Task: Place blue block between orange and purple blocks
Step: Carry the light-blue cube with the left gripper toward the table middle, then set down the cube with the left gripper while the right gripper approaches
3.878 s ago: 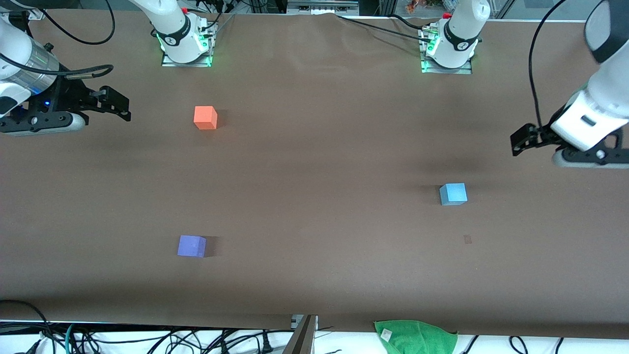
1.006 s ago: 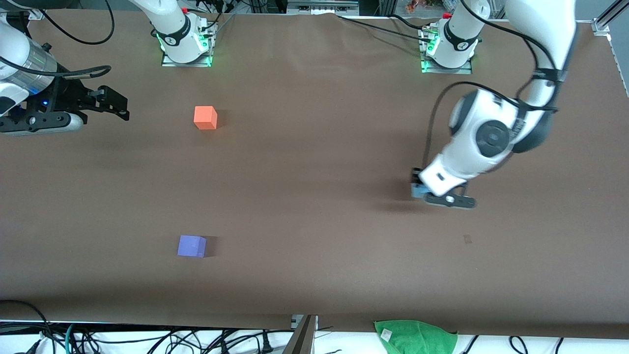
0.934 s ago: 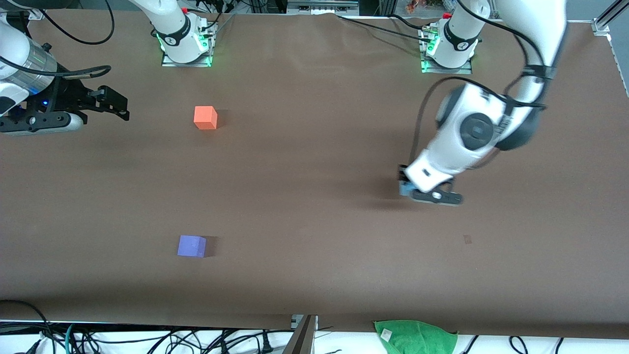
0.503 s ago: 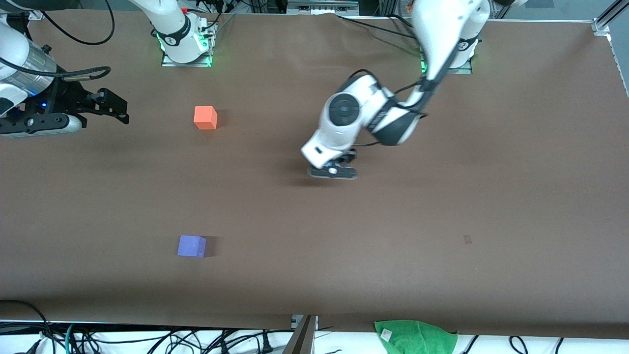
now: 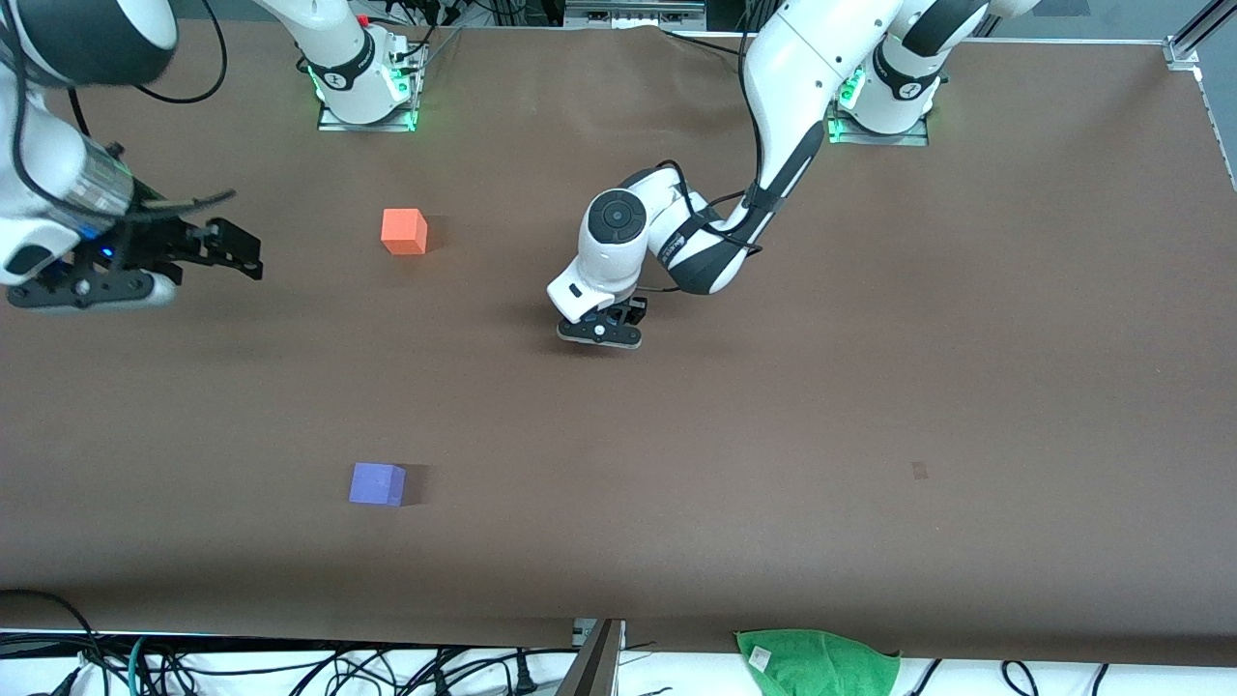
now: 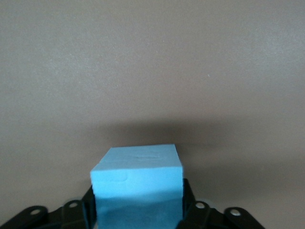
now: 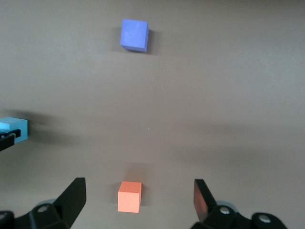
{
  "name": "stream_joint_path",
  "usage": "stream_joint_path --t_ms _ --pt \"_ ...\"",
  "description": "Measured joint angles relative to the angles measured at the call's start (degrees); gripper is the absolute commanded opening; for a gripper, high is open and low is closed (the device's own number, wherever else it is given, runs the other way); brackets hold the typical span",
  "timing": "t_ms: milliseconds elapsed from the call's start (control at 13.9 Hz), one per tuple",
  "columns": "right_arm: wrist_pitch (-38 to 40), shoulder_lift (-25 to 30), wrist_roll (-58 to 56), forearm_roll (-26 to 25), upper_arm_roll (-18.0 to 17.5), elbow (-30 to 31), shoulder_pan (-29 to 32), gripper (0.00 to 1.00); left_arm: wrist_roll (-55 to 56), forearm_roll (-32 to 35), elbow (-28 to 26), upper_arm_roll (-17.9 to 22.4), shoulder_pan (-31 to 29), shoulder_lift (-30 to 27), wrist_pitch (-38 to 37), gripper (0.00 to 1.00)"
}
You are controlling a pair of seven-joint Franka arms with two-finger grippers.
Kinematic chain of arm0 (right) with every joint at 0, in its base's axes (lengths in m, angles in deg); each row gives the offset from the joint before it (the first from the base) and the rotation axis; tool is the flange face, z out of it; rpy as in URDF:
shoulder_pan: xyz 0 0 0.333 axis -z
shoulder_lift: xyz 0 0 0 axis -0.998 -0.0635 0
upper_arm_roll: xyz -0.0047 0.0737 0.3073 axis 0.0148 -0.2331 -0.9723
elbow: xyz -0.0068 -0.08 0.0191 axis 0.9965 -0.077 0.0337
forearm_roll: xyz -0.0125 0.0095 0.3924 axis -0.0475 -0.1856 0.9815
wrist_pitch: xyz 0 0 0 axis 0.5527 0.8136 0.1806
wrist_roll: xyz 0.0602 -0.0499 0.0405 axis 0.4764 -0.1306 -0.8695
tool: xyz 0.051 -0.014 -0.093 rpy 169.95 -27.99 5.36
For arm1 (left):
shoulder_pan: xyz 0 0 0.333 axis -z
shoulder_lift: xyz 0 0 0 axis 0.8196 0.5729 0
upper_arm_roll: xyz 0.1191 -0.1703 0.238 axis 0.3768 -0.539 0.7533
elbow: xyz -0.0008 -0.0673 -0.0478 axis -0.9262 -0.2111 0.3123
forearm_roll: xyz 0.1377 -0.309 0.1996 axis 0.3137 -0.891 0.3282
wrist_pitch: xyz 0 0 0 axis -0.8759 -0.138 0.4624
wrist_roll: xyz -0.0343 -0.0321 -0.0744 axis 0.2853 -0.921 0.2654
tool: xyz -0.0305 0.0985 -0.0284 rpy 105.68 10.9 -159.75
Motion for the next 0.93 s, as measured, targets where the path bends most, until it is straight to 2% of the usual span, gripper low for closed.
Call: stream_joint_path --t_ms 287,646,934 --pt "-0.2 -2.1 0.0 -0.2 0.0 -0.1 0.0 1.0 0.0 0.3 2.4 0.4 -0.6 -1.9 -1.1 1.0" --pt "0.1 -4.0 0.0 -0.4 0.0 0.0 0.0 1.0 -2.4 0.3 4.1 0.6 -5.9 -15.6 -21.0 1.0" --pt "2.3 -5.1 0.8 -0.2 -0.6 0.2 -0.9 1.0 -10.0 0.4 4.0 0.8 -16.6 -24.4 -28.9 1.0"
